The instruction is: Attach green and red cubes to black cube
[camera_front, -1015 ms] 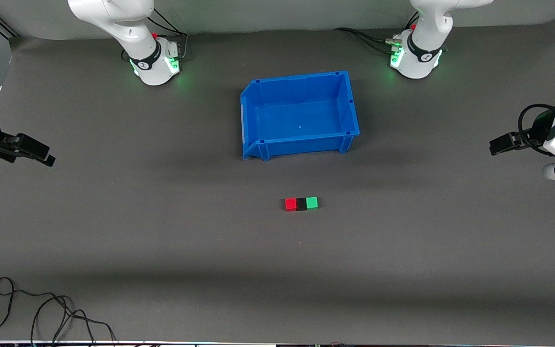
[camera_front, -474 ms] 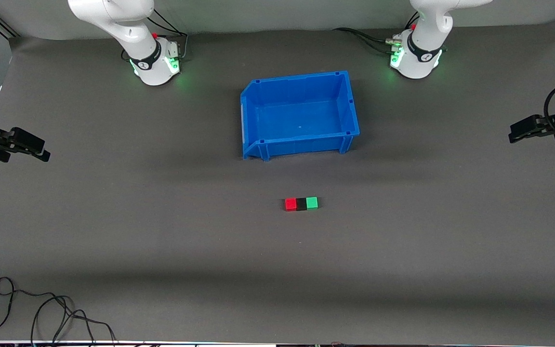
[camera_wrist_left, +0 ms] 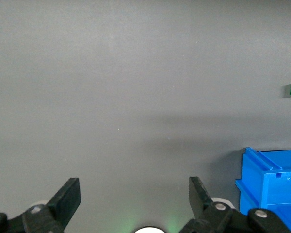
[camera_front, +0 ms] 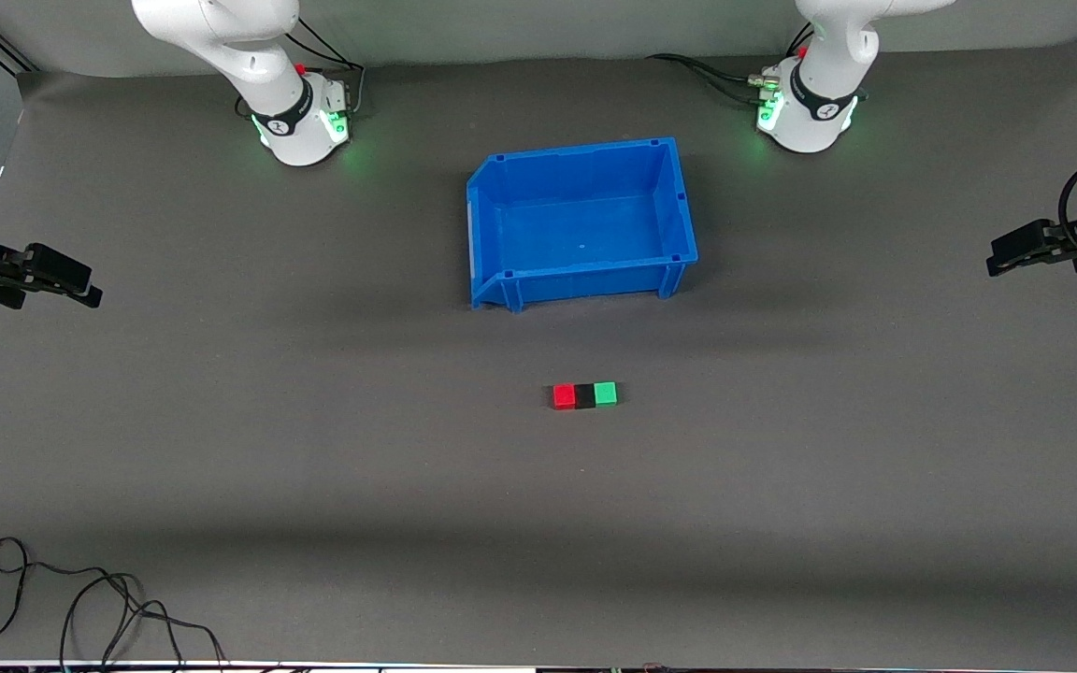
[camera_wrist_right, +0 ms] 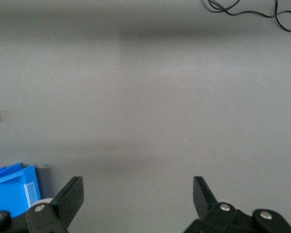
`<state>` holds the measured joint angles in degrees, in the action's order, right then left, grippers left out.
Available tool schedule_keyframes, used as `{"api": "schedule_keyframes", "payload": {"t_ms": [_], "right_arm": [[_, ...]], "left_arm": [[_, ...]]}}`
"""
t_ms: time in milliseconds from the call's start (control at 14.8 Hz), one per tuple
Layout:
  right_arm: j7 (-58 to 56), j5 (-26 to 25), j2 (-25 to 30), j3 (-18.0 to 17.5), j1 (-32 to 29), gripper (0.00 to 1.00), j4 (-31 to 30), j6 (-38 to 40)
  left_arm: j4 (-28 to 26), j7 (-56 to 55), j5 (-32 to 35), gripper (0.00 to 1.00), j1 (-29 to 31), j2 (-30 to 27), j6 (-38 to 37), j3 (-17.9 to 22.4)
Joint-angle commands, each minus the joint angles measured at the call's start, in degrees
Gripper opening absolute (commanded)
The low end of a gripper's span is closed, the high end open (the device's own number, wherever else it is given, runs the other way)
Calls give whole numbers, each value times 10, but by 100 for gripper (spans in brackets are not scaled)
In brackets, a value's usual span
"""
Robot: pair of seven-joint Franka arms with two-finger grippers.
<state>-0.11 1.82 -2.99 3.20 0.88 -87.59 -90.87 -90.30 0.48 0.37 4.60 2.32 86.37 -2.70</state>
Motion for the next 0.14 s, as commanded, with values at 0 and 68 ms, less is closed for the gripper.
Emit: {"api": "schedule_keyframes", "payload": {"t_ms": [0,68], "right_arm": [[-2,-3,13,1,3,100,-5,7],[-3,-3,13,1,3,100,-5,7]], "left_arm": [[-9,10,1,98,-8,-3,9,1],[-9,9,3,97,-9,-3,10,1]]}}
